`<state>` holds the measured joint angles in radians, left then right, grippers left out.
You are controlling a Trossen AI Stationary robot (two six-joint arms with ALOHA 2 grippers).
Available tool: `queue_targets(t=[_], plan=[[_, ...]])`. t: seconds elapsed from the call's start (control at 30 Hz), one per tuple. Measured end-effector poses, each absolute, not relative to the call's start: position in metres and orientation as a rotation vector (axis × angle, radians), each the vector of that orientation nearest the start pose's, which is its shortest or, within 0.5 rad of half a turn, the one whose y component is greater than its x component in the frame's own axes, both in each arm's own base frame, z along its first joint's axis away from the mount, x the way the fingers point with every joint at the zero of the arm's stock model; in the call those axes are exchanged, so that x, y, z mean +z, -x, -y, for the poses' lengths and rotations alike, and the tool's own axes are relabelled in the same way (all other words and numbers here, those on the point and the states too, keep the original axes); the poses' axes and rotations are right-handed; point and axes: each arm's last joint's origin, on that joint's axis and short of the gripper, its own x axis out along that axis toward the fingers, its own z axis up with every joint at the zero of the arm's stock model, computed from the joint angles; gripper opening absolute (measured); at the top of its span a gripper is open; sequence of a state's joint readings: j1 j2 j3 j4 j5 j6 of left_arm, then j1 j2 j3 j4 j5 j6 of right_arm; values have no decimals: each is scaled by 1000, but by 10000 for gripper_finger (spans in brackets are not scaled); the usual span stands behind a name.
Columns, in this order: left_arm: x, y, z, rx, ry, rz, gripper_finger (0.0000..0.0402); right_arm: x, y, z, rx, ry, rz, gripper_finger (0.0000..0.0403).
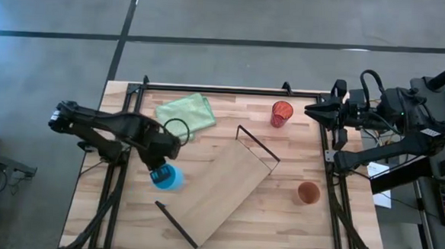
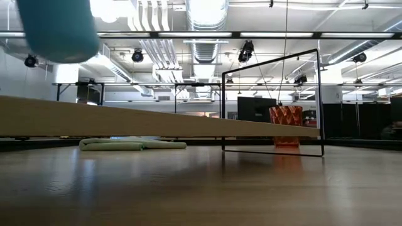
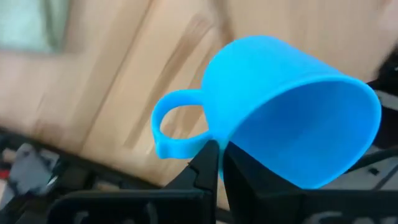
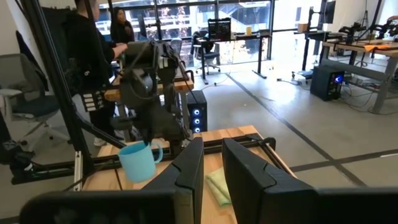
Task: Stack small to large cups/mugs on shelf
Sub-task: Put the blue mug on the shelf
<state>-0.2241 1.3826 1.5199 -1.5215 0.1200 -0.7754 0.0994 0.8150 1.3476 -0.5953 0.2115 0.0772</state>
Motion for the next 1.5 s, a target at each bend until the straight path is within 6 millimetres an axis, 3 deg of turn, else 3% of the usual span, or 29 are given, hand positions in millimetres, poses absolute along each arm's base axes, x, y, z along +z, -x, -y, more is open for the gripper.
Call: queue_targets(t=[0.1, 0.3, 0.5, 0.9, 1.5], plan=[[361, -237, 58, 244, 541, -1425, 0, 466, -116, -5, -114, -67, -58, 54], [337, -285, 76, 95, 430, -1540, 0, 465, -116, -5, -114, -67, -61, 54], [315, -311, 94, -19, 397, -1632, 0, 465, -116, -5, -114, -67, -61, 54], [291, -336, 129, -71, 472, -1565, 0, 464, -116, -5, -114, -66, -68, 54], [275, -336, 132, 21, 547, -1616, 1, 459, -114, -5, -117, -77, -117, 54]])
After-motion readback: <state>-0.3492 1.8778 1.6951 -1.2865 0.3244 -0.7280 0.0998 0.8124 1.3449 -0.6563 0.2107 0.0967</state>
